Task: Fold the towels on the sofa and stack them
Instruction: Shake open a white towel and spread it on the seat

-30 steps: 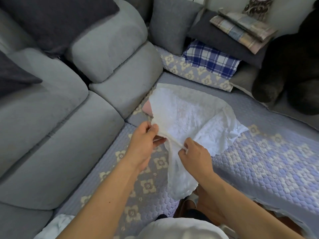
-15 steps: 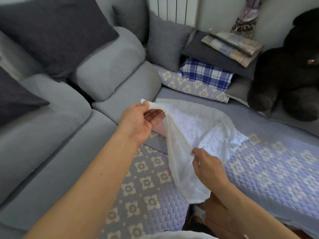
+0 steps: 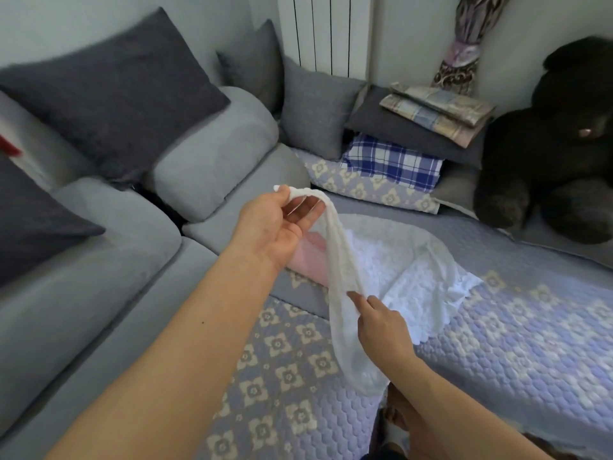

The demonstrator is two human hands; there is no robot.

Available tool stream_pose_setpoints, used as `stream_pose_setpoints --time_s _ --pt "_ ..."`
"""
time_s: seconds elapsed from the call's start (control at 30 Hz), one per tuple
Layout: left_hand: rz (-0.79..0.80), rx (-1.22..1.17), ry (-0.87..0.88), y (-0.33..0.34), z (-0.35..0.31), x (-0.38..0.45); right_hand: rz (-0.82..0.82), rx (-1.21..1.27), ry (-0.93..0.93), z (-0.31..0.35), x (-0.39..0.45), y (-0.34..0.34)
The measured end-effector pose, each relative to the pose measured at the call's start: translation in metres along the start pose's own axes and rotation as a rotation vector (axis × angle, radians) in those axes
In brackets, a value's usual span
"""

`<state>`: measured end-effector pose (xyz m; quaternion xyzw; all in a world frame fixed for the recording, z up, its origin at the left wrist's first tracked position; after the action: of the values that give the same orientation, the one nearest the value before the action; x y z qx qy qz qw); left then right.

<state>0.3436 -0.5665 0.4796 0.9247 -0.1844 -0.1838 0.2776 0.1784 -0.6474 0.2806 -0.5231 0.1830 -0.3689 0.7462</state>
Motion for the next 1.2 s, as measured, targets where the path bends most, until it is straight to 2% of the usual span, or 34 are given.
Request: stream_pose_setpoints --time_s 0.2,0.33,0.43,0.63,0.77,0.87,1.0,1.2 --pt "-0.032 -0.017 0.014 0.001 -0.012 0.002 0.020 0.038 -0.023 -0.012 -0.001 0.004" --pt "-0.022 -0.030 0.015 0.007 -0.014 -0.001 -0.070 0.166 0.019 -0.009 0.003 -0.001" --pt "-0.006 -0.029 0.019 0.013 -0.018 -0.003 -0.107 0.167 0.011 -0.002 0.009 -0.004" --pt "-0.002 -0.034 0.010 0.019 -0.019 -0.006 0.073 0.111 0.021 -0.001 0.004 0.010" --pt "0.004 -0.051 0.004 0.021 -0.017 -0.008 0.284 0.311 0.065 0.009 0.004 0.022" --pt "0.010 -0.062 0.000 0.024 -0.017 -0.009 0.298 0.434 0.140 0.015 0.008 0.020" --pt "0.007 -0.084 0.008 0.027 -0.023 -0.009 0.358 0.427 0.152 0.024 0.018 0.023" --pt "-0.015 -0.107 0.003 0.025 -0.030 -0.010 0.325 0.493 0.267 0.031 0.027 0.022"
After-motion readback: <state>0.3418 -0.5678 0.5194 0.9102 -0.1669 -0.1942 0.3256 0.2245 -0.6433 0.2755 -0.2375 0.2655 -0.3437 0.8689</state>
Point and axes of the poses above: each hand's wrist, its own x-axis towards the middle knuckle, its own y-axis out of the palm, z = x × y, the point moved 6 cm from there along x, towards the middle knuckle, and after that the axes turned 14 degrees about y, right-handed, at the moved point
